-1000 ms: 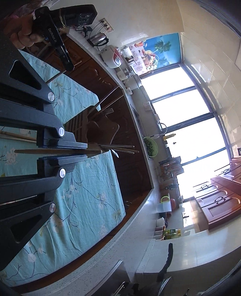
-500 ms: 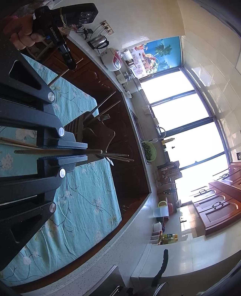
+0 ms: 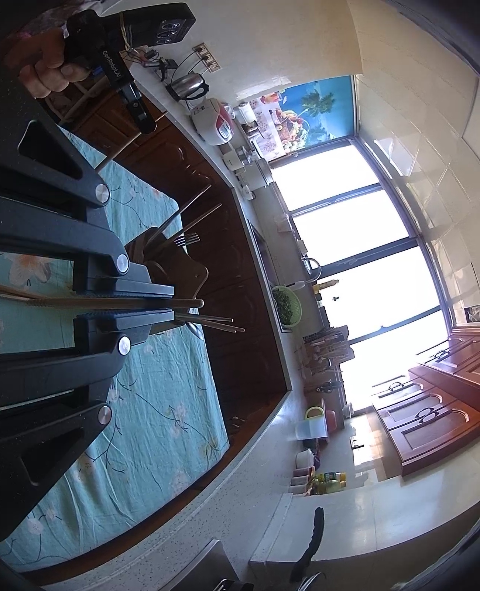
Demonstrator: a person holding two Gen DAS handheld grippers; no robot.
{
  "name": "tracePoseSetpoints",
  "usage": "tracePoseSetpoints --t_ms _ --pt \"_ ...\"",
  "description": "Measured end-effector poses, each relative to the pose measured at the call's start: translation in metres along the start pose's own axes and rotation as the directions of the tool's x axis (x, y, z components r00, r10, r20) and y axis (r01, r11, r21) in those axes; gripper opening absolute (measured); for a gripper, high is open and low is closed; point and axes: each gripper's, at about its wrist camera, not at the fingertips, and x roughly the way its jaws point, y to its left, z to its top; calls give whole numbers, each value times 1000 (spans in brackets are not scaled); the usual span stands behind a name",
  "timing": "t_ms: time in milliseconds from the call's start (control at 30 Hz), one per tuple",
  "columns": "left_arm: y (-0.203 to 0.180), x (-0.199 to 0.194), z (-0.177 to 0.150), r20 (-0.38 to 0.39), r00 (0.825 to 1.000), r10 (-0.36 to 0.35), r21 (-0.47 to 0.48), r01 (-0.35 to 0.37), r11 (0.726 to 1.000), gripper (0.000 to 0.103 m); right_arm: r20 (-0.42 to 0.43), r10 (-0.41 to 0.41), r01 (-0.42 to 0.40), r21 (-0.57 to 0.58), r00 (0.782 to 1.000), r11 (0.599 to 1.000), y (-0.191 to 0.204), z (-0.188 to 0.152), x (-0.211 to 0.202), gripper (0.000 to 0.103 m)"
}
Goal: Organize utensils
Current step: 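Carry the chopsticks up and lower them into the wooden holder with both tools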
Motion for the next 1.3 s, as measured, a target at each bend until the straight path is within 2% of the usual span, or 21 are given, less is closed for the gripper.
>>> tracePoseSetpoints --t_ms 267,500,833,1100,1300 --pt "-4 5 23 73 997 5 28 -7 1000 3 74 10 -9 -17 997 1000 9 32 8 5" --pt "-9 12 36 151 988 26 48 -34 998 3 152 12 -9 -16 988 1000 13 58 14 5" --pt "-12 56 40 220 974 61 34 -70 997 3 206 -20 24 -18 978 1000 15 82 43 5" --pt "-2 101 23 221 970 98 -3 -100 995 3 202 -47 51 -14 978 999 5 70 73 5" --pt "2 131 -4 158 981 113 -11 -113 994 3 139 -44 44 3 989 999 -4 46 93 5"
